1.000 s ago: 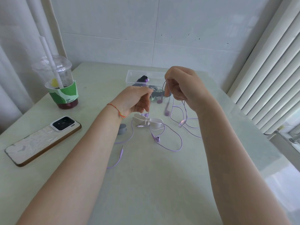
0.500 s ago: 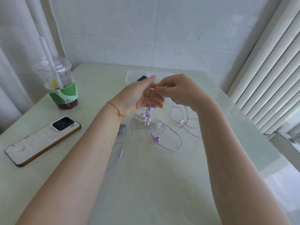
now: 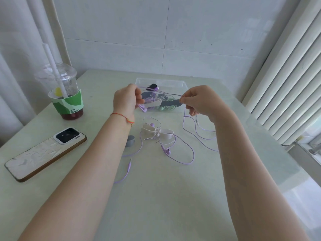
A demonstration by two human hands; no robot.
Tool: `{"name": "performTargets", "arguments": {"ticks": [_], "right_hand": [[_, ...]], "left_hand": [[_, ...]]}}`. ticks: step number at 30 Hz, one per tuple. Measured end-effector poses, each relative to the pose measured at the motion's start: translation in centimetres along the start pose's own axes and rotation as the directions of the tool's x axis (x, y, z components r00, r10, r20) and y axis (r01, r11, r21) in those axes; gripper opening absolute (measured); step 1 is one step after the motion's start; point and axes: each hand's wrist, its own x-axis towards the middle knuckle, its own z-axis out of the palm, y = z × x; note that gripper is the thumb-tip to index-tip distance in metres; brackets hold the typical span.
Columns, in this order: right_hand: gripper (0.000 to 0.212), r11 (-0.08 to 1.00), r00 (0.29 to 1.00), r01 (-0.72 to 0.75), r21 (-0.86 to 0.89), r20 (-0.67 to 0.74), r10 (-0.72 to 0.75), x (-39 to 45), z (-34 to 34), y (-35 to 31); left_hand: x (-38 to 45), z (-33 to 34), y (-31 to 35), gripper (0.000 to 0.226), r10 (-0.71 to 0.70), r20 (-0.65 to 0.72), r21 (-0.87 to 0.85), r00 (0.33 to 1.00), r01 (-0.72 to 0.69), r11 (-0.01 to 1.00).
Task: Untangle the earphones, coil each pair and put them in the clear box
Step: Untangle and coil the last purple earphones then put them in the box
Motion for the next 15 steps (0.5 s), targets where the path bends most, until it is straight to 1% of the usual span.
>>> {"name": "performTargets", "arguments": {"ticks": [1,3,6,9,10,12,13,15], "right_hand": [[0.014,1.000,1.000,-0.004,0.024,0.006,0.004,0.0,0.0,0.1],[0.016,1.000,0.999,0.013,0.028,0.032,-0.014,0.0,0.2,0.1],[0.015,0.998,0.995,0.044,-0.053,0.091,-0.039,-0.3,0.6,-0.3],[0.022,0.982,0.985,0.080,-0.170,0.164,-0.051,-0.7,0.8,-1.1],[0.025,0.974,0.982,0.091,-0.205,0.183,-0.053,-0.8,0.9,-1.3],[0.028,0.959,0.973,0.124,-0.256,0.221,-0.067,-1.0,1.1,-1.8],[0.027,0.950,0.969,0.143,-0.276,0.232,-0.078,-1.0,1.3,-1.9],[0.024,0.931,0.967,0.165,-0.325,0.239,-0.088,-1.1,1.6,-2.1]], "left_hand": [[0.3,-0.1,0.0,0.027,0.010,-0.030,0.001,1.000,-0.010,1.000],[0.5,-0.2,-0.2,0.028,0.017,-0.014,0.092,1.000,-0.016,0.996],[-0.2,0.4,-0.5,0.039,-0.025,0.111,0.260,0.994,-0.005,0.965],[-0.8,0.9,-0.8,0.040,-0.091,0.208,0.407,0.974,-0.002,0.913],[-0.8,1.0,-1.0,0.039,-0.077,0.234,0.441,0.969,-0.035,0.897],[-0.7,1.1,-1.1,0.036,0.036,0.295,0.460,0.955,-0.175,0.871],[-1.0,1.2,-1.0,0.032,0.101,0.312,0.437,0.945,-0.237,0.868],[-1.8,1.4,-0.5,0.026,0.204,0.314,0.346,0.927,-0.312,0.885]]}}
